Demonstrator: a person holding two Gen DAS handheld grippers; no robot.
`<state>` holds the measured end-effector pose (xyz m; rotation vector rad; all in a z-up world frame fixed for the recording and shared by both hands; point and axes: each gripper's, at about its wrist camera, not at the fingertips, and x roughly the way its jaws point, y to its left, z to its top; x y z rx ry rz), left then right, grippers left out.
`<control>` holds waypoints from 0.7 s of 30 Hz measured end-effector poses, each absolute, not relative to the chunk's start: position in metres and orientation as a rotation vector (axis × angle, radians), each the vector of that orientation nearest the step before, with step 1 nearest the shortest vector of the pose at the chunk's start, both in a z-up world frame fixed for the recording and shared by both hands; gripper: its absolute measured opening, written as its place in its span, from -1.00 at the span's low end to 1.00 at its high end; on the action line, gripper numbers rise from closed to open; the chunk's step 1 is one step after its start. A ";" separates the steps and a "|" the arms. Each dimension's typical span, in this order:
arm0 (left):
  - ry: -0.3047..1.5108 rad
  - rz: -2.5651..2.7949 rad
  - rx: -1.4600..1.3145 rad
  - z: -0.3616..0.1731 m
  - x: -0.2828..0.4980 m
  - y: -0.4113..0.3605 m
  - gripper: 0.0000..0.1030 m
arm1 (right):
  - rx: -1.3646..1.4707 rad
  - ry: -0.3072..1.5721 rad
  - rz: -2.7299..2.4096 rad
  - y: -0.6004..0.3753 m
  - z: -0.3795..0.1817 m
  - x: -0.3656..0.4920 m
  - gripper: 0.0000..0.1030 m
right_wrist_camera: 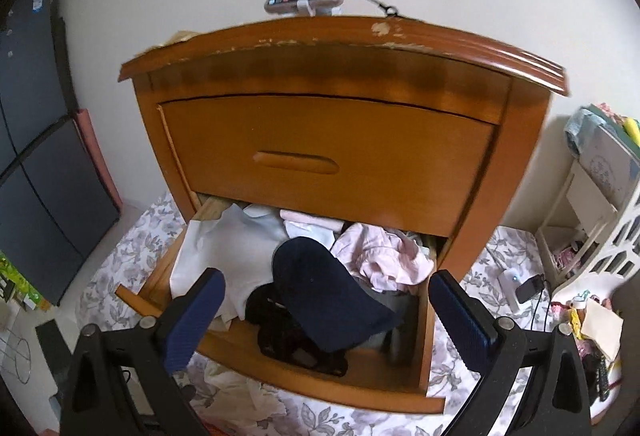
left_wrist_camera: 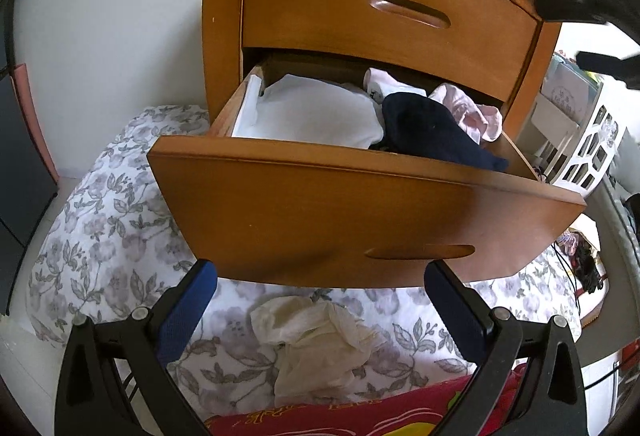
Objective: Take underwear out of drawer
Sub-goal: 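Reach the right gripper into the open drawer toward the navy blue garment, then grasp the navy blue garment with the right gripper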
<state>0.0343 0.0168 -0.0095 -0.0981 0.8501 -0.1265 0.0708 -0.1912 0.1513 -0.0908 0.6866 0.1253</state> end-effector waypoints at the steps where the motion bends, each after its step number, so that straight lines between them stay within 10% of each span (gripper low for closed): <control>1: 0.850 -0.124 -0.099 -0.009 0.034 0.017 1.00 | -0.097 0.704 0.127 -0.189 0.151 0.077 0.99; 21: 0.887 -0.121 -0.078 -0.015 0.039 0.017 1.00 | -0.079 1.268 0.068 -0.174 0.027 0.177 0.95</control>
